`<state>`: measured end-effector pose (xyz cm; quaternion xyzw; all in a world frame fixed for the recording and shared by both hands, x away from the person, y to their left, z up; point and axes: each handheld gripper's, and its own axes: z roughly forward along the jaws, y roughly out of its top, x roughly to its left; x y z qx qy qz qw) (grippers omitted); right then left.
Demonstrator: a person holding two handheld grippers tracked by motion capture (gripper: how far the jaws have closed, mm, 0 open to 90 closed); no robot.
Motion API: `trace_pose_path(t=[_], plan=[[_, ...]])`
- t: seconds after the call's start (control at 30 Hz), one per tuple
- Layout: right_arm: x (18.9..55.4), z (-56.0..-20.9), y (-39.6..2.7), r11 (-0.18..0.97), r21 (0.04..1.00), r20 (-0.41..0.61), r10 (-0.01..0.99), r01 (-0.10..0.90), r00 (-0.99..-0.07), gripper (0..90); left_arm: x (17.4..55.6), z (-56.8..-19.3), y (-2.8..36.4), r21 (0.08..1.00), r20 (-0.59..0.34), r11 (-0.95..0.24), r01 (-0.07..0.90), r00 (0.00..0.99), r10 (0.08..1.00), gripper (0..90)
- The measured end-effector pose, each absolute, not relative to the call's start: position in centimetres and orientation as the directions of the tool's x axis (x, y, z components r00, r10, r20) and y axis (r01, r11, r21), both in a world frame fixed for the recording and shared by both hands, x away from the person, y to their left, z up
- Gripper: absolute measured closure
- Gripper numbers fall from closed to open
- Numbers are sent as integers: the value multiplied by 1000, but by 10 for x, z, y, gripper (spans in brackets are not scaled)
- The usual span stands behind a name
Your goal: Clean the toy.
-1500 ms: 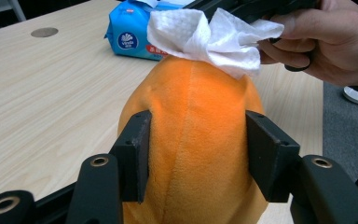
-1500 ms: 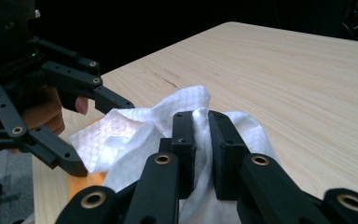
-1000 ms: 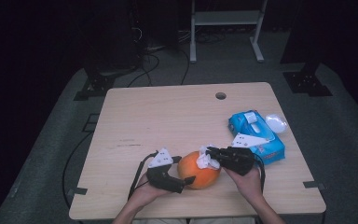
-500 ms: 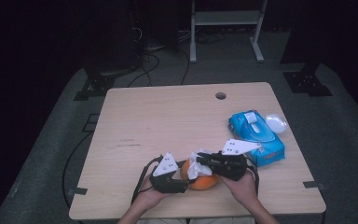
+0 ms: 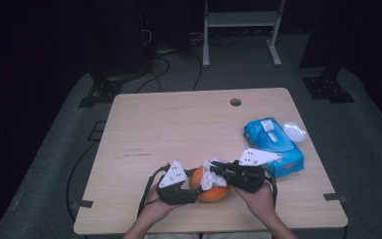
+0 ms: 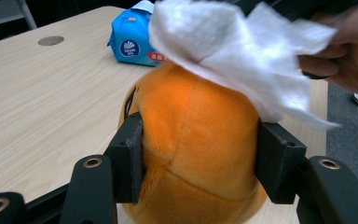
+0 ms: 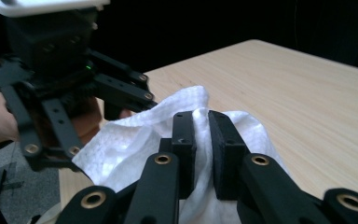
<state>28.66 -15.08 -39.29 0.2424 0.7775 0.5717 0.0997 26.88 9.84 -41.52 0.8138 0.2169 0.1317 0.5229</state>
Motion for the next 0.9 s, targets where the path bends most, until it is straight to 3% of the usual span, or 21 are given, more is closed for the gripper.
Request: trace_pose_path(t=[0.17, 0.5, 0.6, 0.67, 0.83, 0.9], plan=[[301, -406, -164, 186, 924, 203, 504, 335, -839, 807, 269, -415, 98, 912, -20, -349, 216, 873, 487, 436], [281, -390, -147, 221, 943, 118, 482, 251, -868, 807, 268, -408, 102, 916, -22, -339, 214, 871, 492, 442], [288, -396, -151, 208, 935, 157, 482, 287, -862, 807, 268, -410, 101, 917, -19, -340, 209, 874, 486, 440], [291, -400, -153, 205, 930, 175, 486, 306, -856, 807, 270, -413, 99, 916, -23, -340, 212, 875, 483, 390], [294, -404, -156, 210, 926, 177, 496, 315, -850, 807, 279, -421, 99, 914, -61, -319, 253, 860, 507, 110], [294, -404, -156, 211, 926, 173, 498, 312, -850, 807, 281, -425, 99, 912, -89, -309, 270, 865, 494, 108]])
